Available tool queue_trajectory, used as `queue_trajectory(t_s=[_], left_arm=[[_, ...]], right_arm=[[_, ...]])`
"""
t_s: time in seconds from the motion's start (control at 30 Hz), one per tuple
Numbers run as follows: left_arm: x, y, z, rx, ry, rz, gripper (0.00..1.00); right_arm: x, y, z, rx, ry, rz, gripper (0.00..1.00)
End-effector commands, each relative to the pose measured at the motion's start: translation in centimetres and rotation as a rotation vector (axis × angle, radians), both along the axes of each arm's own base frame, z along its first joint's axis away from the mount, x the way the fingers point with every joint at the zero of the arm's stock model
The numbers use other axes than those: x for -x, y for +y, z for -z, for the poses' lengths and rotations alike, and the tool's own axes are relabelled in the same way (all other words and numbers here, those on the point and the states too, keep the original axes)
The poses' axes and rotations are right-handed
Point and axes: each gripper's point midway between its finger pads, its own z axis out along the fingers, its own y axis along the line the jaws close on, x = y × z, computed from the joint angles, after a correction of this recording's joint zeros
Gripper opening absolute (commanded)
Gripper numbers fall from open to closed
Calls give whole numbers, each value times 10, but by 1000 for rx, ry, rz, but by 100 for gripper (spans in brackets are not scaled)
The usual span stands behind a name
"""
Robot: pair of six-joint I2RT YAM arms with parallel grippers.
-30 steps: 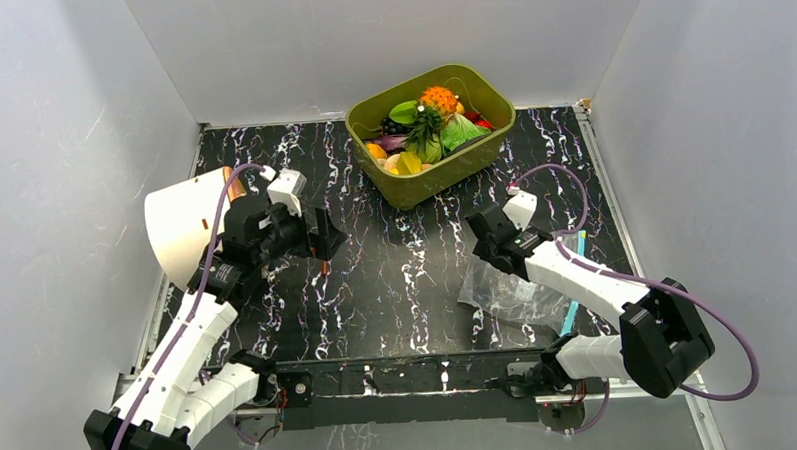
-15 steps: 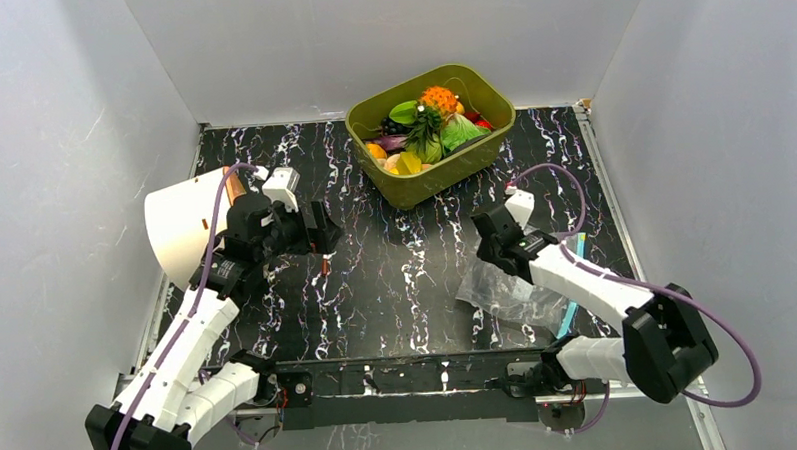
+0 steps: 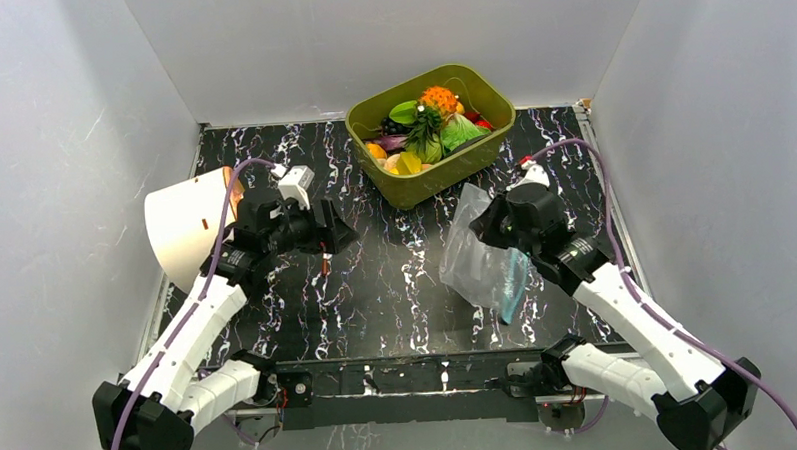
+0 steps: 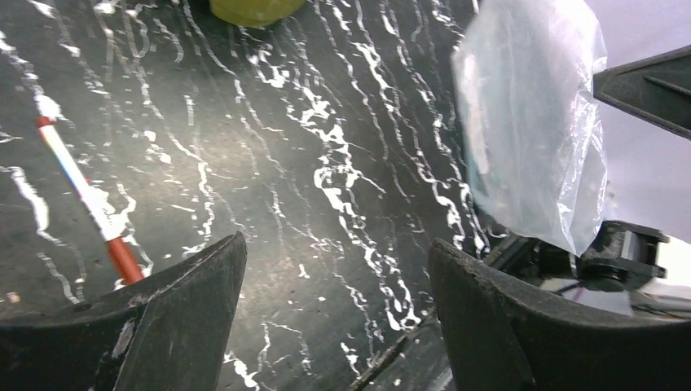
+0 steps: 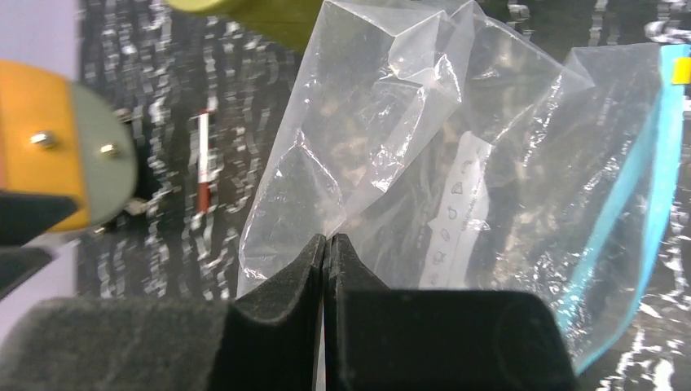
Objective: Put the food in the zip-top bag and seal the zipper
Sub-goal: Pick up the zipper food storage bag at the center of the board.
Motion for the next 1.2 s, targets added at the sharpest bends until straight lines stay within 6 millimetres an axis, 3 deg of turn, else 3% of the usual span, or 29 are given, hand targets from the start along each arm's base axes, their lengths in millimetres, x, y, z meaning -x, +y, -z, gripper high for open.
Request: queue_trajectory(t_s=[0.0, 0.17, 0.43, 0.67, 0.87, 1.1, 1.17], left_arm=[[10, -26, -25, 135, -4, 91, 80], [18, -42, -27, 174, 8, 149, 83], [32, -65, -36, 251, 35, 237, 90], [42, -83, -37, 307, 30, 298, 95], [51, -112, -42, 295, -16, 348, 95], [47, -130, -36, 214, -28, 352, 94], [44, -130, -33, 196, -33, 340, 84]], right_arm=[[13, 32, -51, -194, -47, -137, 0], [19, 58, -86, -398, -86, -206, 0], [6, 70, -119, -549, -104, -171, 0], [-10, 67, -140, -673, -140, -67, 0], [-31, 61, -161, -800, -182, 51, 0], [-40, 61, -155, -810, -168, 92, 0], [-39, 62, -153, -810, -166, 86, 0]])
